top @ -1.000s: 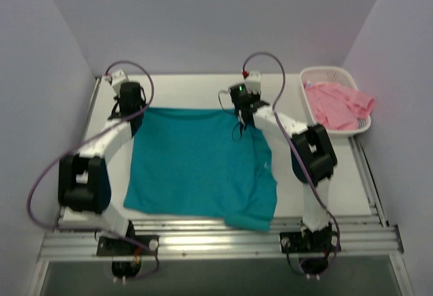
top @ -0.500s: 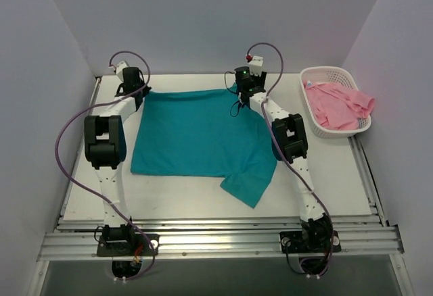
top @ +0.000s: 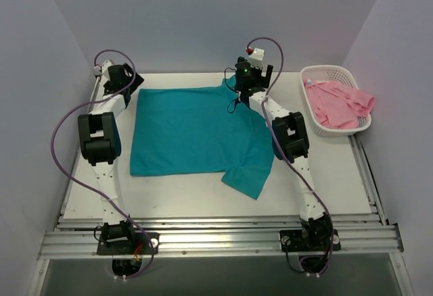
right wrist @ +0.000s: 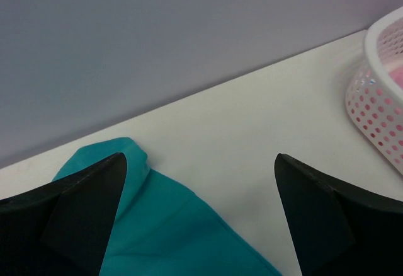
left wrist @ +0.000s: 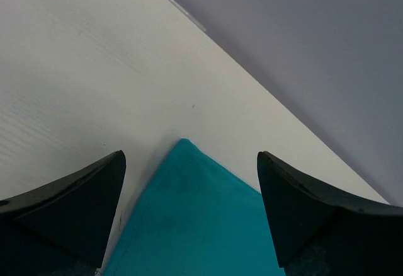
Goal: Fold and stack the t-shirts
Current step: Flatten the tshirt out
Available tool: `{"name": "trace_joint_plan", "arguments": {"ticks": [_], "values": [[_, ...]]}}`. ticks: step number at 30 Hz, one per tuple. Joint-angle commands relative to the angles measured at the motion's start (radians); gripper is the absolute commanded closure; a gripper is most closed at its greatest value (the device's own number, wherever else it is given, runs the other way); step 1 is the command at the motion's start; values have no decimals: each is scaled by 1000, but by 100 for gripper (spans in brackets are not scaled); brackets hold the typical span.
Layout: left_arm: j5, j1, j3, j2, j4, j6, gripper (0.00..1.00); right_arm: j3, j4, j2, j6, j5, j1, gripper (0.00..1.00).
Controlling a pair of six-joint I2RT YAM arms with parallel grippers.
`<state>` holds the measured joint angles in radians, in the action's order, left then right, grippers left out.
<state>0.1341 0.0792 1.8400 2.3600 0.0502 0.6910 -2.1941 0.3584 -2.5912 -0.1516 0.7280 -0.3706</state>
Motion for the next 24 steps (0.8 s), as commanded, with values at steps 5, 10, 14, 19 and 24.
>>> {"name": "trace_joint_plan", "arguments": {"ticks": [5,10,14,19,24], "values": [[21,-42,-207,-408,134,-59,6,299,50,354,-31,146,-54,0],[71,-130,-530,-663,116,-16,6,555,-51,531,-201,93,-56,0],[125,-191,-729,-787,112,51,6,712,-172,601,-356,116,-54,0],[194,-239,-936,-873,69,125,6,894,-321,701,-569,71,-62,0],[190,-243,-1131,-981,135,205,4,1137,-343,887,-701,10,-102,0]]}}
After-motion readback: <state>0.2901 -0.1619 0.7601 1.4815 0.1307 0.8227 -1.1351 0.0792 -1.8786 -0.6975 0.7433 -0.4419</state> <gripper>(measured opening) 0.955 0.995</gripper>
